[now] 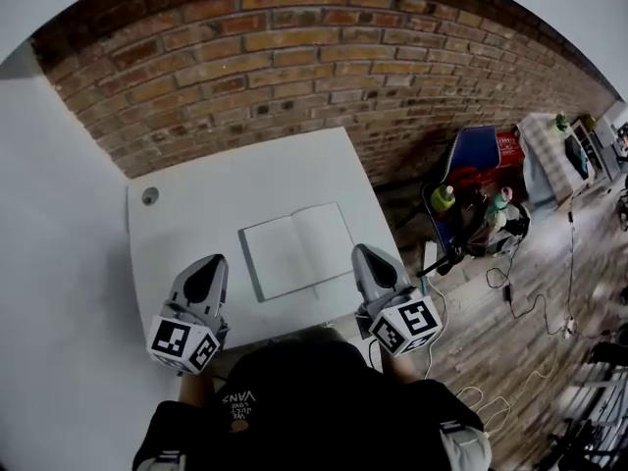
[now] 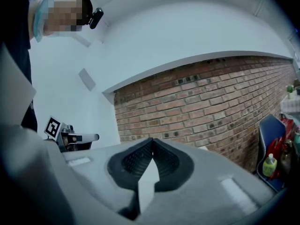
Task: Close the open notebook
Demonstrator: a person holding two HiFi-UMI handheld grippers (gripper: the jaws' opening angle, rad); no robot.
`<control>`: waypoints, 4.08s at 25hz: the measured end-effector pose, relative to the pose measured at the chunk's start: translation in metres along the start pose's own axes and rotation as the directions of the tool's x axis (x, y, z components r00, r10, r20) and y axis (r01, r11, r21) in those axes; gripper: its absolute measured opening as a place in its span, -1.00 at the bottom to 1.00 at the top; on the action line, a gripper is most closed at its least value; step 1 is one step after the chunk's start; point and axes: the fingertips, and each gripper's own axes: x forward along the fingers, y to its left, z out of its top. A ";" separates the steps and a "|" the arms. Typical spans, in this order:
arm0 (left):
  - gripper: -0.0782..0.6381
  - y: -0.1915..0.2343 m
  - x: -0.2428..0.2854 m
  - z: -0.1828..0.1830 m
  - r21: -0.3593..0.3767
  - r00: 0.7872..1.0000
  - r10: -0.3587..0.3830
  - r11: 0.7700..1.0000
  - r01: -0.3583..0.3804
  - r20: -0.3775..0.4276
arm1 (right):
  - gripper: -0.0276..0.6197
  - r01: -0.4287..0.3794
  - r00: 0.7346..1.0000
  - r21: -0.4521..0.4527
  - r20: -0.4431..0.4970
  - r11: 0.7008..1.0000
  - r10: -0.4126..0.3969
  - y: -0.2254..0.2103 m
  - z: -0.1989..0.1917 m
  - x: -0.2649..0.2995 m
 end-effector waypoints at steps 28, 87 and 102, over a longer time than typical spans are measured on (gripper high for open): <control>-0.75 0.009 0.056 -0.061 -0.013 0.964 0.250 0.968 -0.252 -0.092 | -0.92 -0.173 0.968 -0.003 -0.186 0.985 0.170 -0.073 -0.054 0.095; -0.41 0.036 0.066 -0.285 -0.235 0.718 0.216 0.850 -0.472 -0.662 | -0.92 -0.136 0.763 -0.067 -0.644 0.988 0.061 -0.129 -0.264 0.093; -0.41 0.033 0.068 -0.278 -0.246 0.686 0.181 0.845 -0.475 -0.705 | -0.92 -0.151 0.752 -0.093 -0.658 0.984 0.053 -0.129 -0.266 0.092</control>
